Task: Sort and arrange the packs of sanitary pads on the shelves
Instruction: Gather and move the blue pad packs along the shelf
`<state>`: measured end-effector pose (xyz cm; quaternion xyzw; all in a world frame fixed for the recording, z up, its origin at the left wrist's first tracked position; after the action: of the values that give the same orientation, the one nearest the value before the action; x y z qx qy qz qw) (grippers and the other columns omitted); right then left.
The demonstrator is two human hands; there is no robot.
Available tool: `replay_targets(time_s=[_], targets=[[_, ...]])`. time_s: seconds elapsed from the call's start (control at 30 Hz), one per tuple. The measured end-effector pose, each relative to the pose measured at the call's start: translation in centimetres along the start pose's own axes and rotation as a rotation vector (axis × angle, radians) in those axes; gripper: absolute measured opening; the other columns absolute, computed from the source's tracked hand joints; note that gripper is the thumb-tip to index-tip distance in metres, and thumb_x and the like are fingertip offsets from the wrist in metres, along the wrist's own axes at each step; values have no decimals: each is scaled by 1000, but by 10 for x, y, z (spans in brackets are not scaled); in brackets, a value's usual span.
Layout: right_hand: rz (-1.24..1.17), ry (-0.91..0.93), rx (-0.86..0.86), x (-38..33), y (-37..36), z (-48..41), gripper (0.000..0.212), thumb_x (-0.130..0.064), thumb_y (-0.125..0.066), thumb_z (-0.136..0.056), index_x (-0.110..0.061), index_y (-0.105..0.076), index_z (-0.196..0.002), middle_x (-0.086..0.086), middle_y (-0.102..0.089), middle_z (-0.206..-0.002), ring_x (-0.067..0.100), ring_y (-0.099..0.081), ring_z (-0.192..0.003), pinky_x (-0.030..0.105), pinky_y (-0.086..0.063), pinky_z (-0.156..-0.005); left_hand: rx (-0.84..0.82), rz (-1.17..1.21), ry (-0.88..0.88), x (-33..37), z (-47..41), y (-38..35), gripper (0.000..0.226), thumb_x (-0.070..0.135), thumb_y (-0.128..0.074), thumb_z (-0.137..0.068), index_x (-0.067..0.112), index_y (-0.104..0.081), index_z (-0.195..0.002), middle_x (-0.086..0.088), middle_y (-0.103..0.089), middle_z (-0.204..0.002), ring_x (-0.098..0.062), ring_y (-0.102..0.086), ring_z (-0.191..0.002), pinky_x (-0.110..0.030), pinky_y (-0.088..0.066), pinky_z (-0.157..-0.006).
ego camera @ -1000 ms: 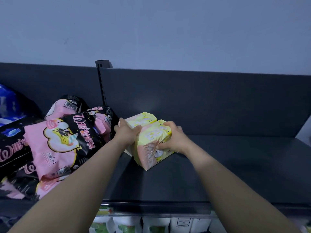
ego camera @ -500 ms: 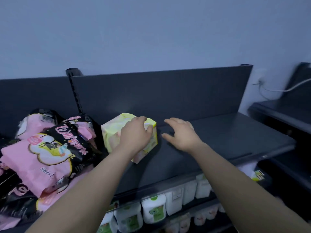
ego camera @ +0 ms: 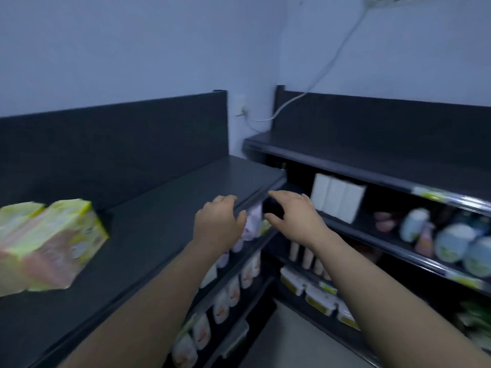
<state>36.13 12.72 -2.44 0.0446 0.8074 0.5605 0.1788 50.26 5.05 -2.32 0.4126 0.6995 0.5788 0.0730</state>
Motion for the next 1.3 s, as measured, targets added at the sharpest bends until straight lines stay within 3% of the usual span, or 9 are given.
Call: replay_targets(time_s=[0.4,0.63,1.0,1.3], targets=[[174,-441,146,281,134,143,56,-40,-58,-88,-27,-45,-140,-2,-50,-141,21,-43,-131,43,-28,-110,-173,218,-400,309,-12,-127,46,40,-46,-98,17,-48,-138,-4,-53,-136,-25,-53,-120,-40,-45,-96],[281,-616,177,413,212,235,54,-41,-56,-91,-28,-43,-141,-2,-51,-140,22,-43,-129,42,-28,-110,-222,296,-542,483,3,-188,39,39,-49,-94,18,-56,-126,-5,-59,-127,-29,-55,-115,-41,-46,-94],[336,-893,191,561,276,351,55,-41,-55,-92,-27,-41,-143,-1,-45,-146,23,-39,-134,46,-25,-113,-327,371,-752,665,27,-260,39,38,-47,-98,16,-53,-129,-4,-58,-126,-27,-54,-116,-40,-48,-91],[375,-1070,252,659,312,390,57,-40,-56,-91,-27,-40,-144,0,-44,-147,21,-36,-136,46,-23,-113,-406,422,-904,789,9,-310,40,39,-47,-97,19,-52,-131,-3,-57,-124,-25,-54,-113,-40,-46,-93]])
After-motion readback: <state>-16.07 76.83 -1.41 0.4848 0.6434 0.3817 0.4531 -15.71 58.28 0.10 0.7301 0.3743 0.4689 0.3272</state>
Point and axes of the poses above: each hand's wrist, its own z-axis away from the middle knuckle, its own y-axis out of the back of the hand, x = y × z, the point moved 10 cm from there along -z, towards the middle knuckle
